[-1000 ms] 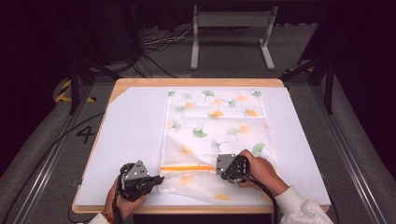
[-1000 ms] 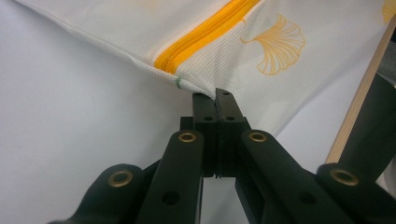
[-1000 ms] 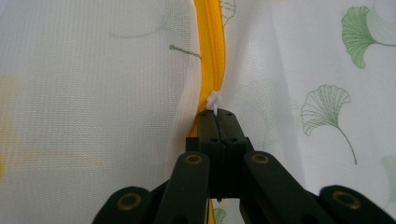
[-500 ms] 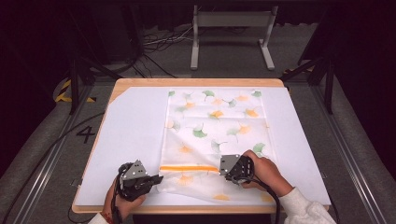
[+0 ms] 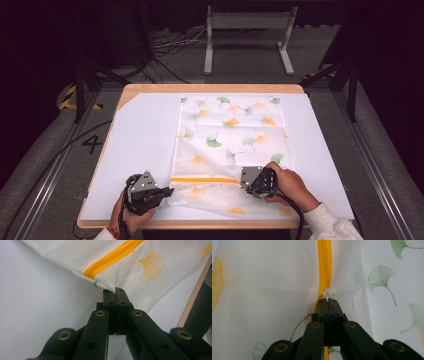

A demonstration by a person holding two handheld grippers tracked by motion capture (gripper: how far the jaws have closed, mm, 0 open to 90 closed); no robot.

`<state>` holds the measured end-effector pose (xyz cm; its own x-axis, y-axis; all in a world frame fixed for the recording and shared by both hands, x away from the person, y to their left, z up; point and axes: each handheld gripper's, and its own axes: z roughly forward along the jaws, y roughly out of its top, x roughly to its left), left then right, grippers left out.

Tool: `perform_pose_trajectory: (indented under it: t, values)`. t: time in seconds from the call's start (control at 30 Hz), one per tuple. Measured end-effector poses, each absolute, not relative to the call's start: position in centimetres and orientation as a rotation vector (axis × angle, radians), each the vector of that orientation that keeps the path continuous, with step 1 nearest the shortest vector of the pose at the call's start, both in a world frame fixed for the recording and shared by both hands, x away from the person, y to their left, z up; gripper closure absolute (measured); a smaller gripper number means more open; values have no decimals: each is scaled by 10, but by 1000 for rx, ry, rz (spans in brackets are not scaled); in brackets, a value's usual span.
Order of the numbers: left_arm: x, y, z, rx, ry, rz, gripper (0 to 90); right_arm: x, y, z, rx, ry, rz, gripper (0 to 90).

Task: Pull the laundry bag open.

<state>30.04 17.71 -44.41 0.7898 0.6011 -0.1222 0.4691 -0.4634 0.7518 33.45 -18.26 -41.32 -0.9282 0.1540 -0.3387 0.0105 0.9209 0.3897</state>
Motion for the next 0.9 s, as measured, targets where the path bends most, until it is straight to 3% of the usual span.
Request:
perform_pose_trajectory:
  t: [0.9]
  values:
    - [297, 177, -445, 2167, 777, 179, 891, 328, -211, -408, 179, 2692, 542, 900]
